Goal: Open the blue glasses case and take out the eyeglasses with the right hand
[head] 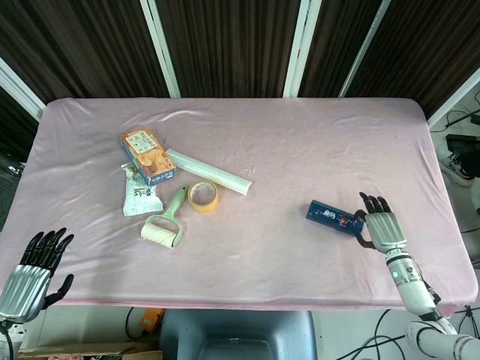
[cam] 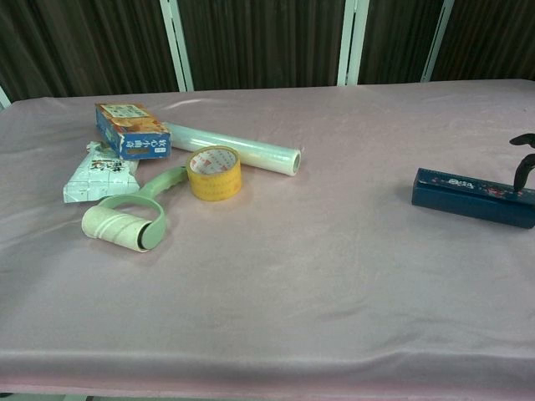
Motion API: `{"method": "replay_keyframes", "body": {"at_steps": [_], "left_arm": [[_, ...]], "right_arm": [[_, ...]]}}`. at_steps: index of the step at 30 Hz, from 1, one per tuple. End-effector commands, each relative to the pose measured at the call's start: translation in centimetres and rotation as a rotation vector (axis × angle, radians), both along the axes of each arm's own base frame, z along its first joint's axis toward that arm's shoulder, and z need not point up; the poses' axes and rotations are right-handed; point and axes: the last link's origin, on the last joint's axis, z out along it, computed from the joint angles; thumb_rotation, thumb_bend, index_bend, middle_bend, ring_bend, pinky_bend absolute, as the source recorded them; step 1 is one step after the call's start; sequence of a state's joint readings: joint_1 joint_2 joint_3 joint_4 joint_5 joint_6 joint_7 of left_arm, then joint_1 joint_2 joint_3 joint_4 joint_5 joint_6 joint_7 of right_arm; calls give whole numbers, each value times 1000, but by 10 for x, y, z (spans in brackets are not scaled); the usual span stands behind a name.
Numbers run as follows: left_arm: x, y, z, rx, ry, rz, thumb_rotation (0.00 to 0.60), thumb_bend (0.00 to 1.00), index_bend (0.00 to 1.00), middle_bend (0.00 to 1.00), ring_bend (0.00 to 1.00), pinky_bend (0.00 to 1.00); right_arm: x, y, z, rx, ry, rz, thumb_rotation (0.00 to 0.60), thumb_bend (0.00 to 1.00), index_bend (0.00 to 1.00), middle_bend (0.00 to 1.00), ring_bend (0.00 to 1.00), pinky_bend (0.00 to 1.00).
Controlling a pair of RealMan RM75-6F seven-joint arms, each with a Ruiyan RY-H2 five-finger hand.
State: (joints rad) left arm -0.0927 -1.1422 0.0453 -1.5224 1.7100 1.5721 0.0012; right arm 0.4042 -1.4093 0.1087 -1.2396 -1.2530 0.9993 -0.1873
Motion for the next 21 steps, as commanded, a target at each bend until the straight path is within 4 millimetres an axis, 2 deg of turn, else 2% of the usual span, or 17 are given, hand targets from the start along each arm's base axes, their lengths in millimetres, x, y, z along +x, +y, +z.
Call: {"method": "replay_keyframes", "body": {"at_steps": [1,6,12,15,21], "left_arm": [[0,0,0,0,0,1,600,371,0,0,0,0],[0,0,-1,-2,2,2,600,371,0,0,0,0],[-1,1,-1,-5,5,7,600,371,0,0,0,0],[0,2,-2,-7,7,8,600,371,0,0,0,0],[0,2,-4,-13,13,10,600,370,0,0,0,0]], "right_arm": [[-1,0,1,-1,3,-2,600,580,535,1,0,0],[-1,-1,2,-7,0,-7,600,655,550,8,0,0],[-2,-11,8,-41,-20,-26,600,665,552,10,0,0],[-3,-23,13,-55,-24,-51,600,666,552,10,0,0],[-14,-59,23,-89,2,-148,600,665,549,10,0,0]]}}
